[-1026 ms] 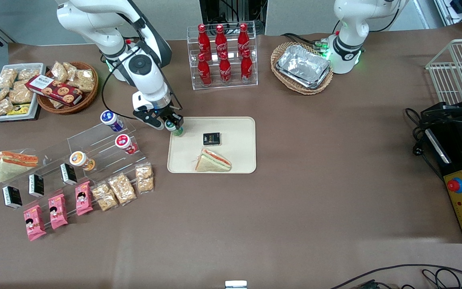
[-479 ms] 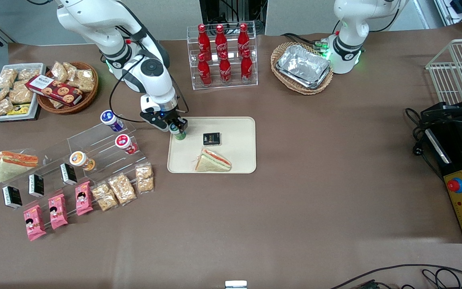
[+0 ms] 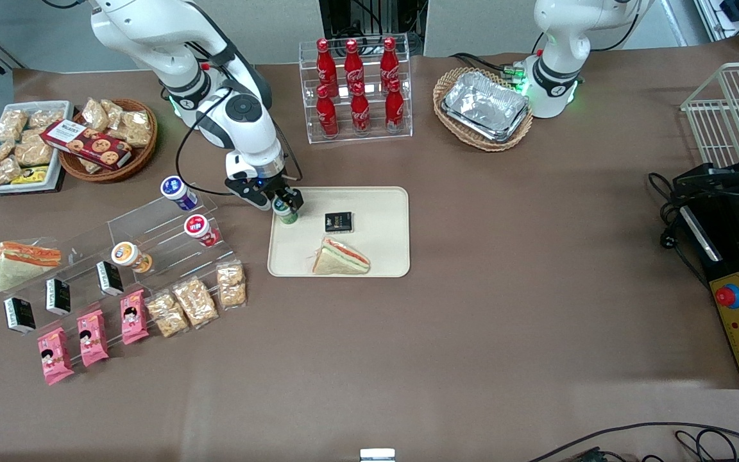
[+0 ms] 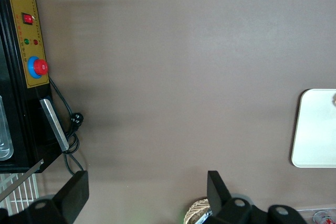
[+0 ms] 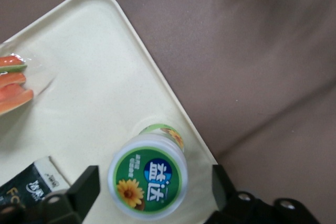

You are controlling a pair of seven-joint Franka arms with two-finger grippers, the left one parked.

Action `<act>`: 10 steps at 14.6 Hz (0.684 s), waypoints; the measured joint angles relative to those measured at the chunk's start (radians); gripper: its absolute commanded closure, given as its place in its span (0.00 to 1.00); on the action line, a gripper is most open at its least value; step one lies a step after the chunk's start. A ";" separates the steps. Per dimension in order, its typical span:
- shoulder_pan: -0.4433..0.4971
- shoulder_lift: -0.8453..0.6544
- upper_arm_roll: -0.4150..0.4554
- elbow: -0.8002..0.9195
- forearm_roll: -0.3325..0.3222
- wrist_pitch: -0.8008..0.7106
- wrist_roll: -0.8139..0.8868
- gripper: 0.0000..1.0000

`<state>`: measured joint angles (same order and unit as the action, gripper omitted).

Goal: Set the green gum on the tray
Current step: 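Open the right gripper to release the cup on the tray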

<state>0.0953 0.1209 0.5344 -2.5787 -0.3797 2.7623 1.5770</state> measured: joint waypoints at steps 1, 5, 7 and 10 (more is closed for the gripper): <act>0.000 0.000 0.000 0.001 0.000 0.001 0.000 0.00; 0.001 -0.001 0.002 0.028 -0.001 0.001 0.000 0.00; 0.001 -0.005 0.003 0.048 -0.001 -0.003 0.000 0.00; 0.000 -0.016 0.028 0.106 -0.001 -0.098 0.001 0.00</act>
<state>0.0955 0.1052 0.5625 -2.4732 -0.3802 2.6644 1.5778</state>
